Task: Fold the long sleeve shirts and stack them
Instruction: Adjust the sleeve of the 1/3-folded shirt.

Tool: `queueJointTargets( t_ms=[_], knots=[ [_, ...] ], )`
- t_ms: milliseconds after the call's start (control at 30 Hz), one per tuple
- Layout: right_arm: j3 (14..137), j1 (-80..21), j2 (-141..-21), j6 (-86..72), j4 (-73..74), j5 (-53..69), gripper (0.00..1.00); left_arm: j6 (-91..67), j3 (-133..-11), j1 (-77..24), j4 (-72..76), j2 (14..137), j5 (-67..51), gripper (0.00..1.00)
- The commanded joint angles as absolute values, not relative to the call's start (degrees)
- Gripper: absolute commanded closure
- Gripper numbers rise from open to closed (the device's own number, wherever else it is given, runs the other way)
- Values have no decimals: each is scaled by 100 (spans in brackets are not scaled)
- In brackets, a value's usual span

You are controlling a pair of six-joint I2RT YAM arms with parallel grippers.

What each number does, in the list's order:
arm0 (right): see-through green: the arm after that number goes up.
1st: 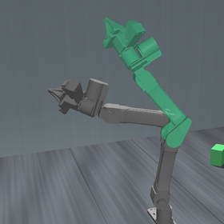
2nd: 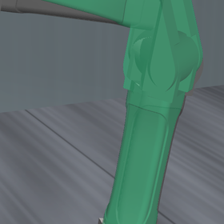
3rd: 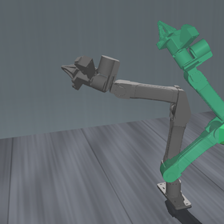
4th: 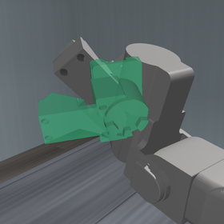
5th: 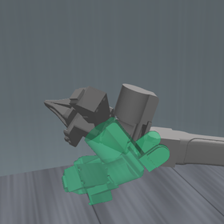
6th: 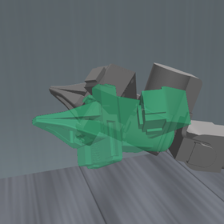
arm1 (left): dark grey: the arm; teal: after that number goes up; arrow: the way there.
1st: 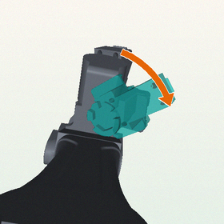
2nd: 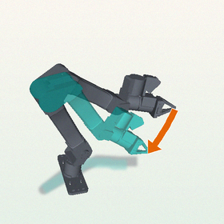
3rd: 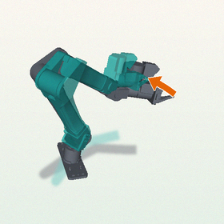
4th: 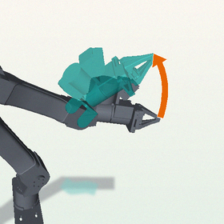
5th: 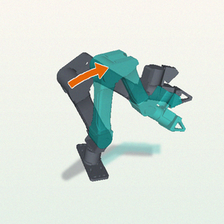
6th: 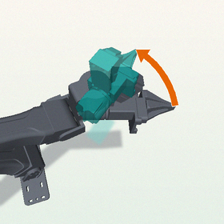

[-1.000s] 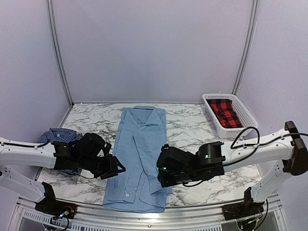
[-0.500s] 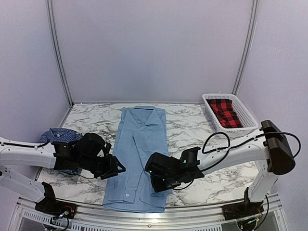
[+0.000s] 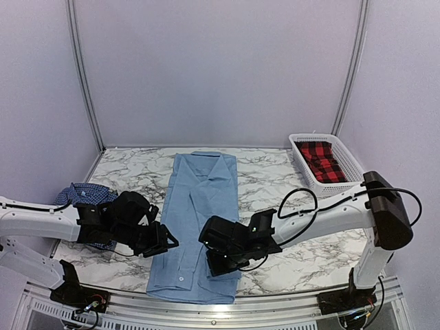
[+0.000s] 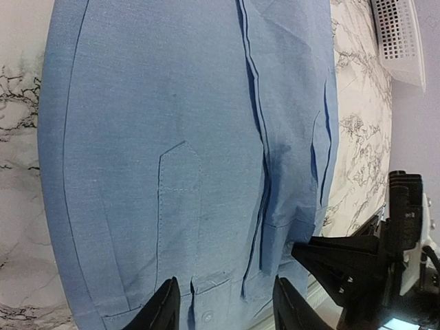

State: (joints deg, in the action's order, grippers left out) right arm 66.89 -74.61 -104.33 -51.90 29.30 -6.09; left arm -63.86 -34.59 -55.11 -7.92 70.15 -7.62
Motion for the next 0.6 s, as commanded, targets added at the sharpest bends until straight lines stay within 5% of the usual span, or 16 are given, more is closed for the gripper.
queueJointTargets(
  t_ms=[0, 467, 567],
  knots=[
    [7230, -7472, -10112, -5111, 2956, -250, 100, -6325, -3384, -5537, -712, 6937, -804, 52],
    [7391, -7580, -10109, -5171, 3106, -62, 100, -6304, -3385, -5536, -712, 6934, -809, 52],
    [7252, -7598, -10245, -5195, 3088, -62, 80, -6293, -3391, -5537, -712, 6950, -830, 52]
  ],
)
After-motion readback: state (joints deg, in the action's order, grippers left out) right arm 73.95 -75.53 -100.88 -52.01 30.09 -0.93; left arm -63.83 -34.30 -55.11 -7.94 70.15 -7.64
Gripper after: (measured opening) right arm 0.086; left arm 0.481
